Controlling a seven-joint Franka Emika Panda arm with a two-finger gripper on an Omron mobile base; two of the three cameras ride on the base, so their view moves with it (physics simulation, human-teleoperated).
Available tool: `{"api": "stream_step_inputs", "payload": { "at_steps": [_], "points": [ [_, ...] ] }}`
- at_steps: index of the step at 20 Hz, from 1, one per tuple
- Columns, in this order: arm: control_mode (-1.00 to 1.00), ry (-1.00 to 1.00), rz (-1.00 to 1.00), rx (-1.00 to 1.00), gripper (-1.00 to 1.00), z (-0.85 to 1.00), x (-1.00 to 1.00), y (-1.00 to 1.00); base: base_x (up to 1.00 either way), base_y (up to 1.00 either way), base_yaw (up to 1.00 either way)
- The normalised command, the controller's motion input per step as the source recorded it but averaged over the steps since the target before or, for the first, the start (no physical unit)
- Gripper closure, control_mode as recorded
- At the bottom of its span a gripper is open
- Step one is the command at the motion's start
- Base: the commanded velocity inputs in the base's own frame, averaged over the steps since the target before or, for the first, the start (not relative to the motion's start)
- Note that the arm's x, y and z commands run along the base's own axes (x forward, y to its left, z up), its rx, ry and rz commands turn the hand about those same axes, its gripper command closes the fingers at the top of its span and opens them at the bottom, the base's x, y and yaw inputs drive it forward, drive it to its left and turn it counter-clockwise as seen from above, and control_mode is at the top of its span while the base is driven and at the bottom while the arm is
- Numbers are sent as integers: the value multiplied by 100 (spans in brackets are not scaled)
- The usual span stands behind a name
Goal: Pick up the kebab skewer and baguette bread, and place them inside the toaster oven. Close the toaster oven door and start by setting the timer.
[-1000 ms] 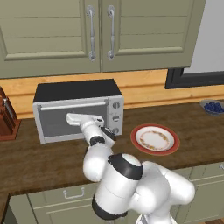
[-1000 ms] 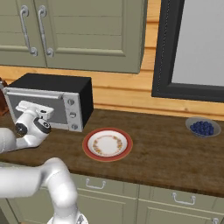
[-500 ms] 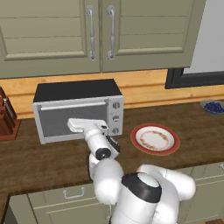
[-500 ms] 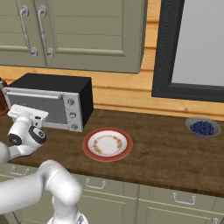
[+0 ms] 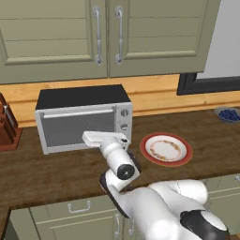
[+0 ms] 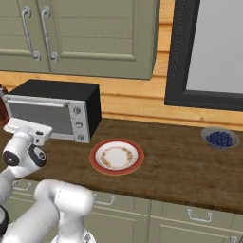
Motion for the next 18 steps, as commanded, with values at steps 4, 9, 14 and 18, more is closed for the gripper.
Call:
{"api": "stream_step_inputs", "payload": {
  "at_steps": [4, 9, 14, 18],
  "points": [
    [-100, 4, -6, -23, -100, 35, -66, -40, 0, 0, 0],
    [-100, 8, -9, -40, -100, 32, -38, -43, 0, 0, 0],
    [-100, 24, -7, -56, -100, 15, -4, -43, 0, 0, 0],
    [-100, 30, -1, -73, -100, -9, 16, -28, 0, 0, 0]
  ]
}}
